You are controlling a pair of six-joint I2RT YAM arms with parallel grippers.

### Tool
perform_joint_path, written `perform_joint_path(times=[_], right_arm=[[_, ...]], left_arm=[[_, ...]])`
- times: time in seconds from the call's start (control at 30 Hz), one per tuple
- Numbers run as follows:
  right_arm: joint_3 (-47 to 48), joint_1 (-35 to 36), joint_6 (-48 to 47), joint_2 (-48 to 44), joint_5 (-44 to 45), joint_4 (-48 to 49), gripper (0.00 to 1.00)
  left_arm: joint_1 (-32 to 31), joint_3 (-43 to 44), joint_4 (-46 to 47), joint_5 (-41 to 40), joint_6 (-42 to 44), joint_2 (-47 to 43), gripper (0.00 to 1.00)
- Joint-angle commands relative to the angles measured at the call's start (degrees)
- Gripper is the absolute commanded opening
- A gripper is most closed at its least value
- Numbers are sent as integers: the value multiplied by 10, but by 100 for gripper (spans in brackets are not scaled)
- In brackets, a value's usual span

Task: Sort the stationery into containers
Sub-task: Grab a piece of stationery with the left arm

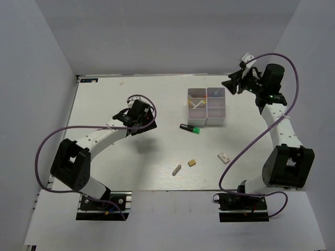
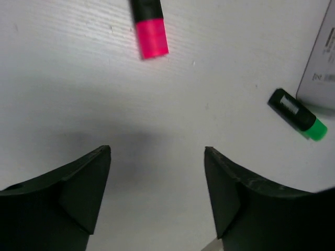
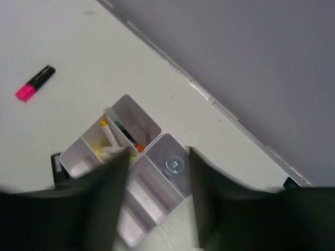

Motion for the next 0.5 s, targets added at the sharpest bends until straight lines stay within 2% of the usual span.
perform_joint_path(times=[0.0,0.1,0.2,0.23,0.3,0.33,0.47], right_arm=[[47,-6,-6,14,-32,-204,33],[58,-8,-83,2,-61,-333,6],[3,-8,-123,-50,-72,-377,7],[-45,-7,-131,-93,-79,-383,13],[-88,-7,-146,-124,-81,-384,16],[-111,-6,-148,-164,-81,-384,19],[-165,-7,-149,-226,-78,-389,31]], left_arm=[[28,63,2,-7,35,35,79],[48,114,-13,5,53,89,72],[63,156,-19,11,66,134,71],[72,166,-25,11,67,146,71],[79,197,-41,17,72,172,71],[85,222,-48,23,77,201,71],[90,275,-67,34,88,267,73]])
